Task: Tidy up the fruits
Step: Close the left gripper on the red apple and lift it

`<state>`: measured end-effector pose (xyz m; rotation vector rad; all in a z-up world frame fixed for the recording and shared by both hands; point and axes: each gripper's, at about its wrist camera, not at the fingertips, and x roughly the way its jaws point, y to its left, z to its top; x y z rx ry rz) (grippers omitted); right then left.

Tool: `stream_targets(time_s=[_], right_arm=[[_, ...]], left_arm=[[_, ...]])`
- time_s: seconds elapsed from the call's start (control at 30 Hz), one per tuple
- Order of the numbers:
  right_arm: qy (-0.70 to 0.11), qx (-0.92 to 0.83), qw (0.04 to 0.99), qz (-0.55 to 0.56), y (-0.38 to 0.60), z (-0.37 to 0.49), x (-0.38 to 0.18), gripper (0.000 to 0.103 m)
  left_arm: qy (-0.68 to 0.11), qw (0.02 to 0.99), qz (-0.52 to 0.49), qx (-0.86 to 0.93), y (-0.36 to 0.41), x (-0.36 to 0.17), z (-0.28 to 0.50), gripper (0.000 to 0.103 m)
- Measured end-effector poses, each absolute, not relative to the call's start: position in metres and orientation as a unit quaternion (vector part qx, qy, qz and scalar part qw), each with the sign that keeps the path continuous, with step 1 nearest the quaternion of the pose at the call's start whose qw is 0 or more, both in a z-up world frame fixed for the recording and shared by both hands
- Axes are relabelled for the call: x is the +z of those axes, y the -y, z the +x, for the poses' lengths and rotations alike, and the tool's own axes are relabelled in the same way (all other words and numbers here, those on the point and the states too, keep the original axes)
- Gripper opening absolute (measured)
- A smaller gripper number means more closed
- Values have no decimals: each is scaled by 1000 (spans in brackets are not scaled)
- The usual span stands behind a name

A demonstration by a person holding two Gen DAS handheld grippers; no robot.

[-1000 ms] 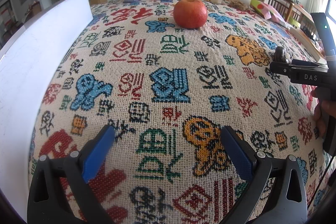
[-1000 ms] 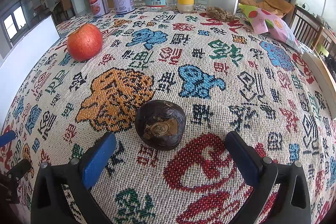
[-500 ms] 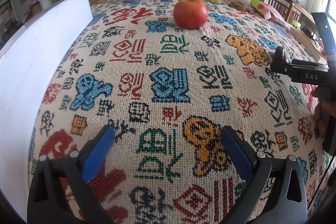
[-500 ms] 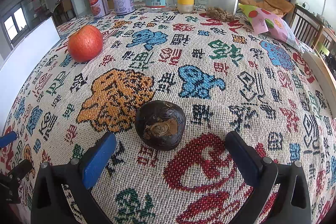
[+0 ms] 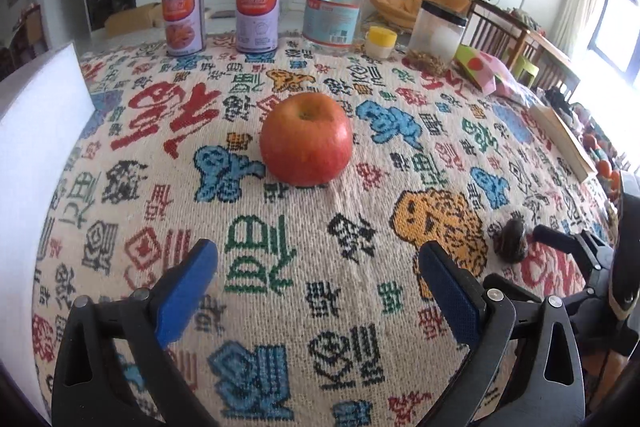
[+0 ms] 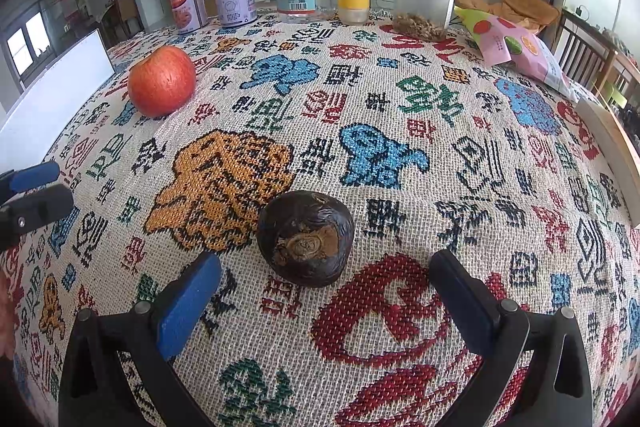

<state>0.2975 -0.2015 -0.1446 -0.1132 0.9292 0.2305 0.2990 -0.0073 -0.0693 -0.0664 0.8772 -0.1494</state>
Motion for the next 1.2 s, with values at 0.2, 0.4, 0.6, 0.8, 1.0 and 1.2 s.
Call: stream_targets(time_s=[0.2, 0.4, 0.6, 0.8, 1.0, 1.2], right_arm=[[-447, 110, 886, -56, 201, 297, -145, 103], [-447, 110, 886, -56, 201, 297, -145, 103], [-447, 111, 886, -56, 201, 297, -145, 103], [-447, 111, 886, -56, 201, 297, -145, 103], [-447, 110, 886, -56, 200, 297, -145, 103], [-447, 110, 886, -56, 201, 297, -145, 103]], left_arm=[[-434, 900, -9, -46, 28, -83, 365, 100], [-415, 908, -34, -37, 9, -86, 358, 69], [-434, 900, 5, -52, -8, -74, 292, 69], [-455, 887, -16, -70, -22, -72, 202, 70], [-412, 908, 13, -70, -15, -84, 181, 73], [-446, 891, 18, -80, -16, -102, 200, 96]])
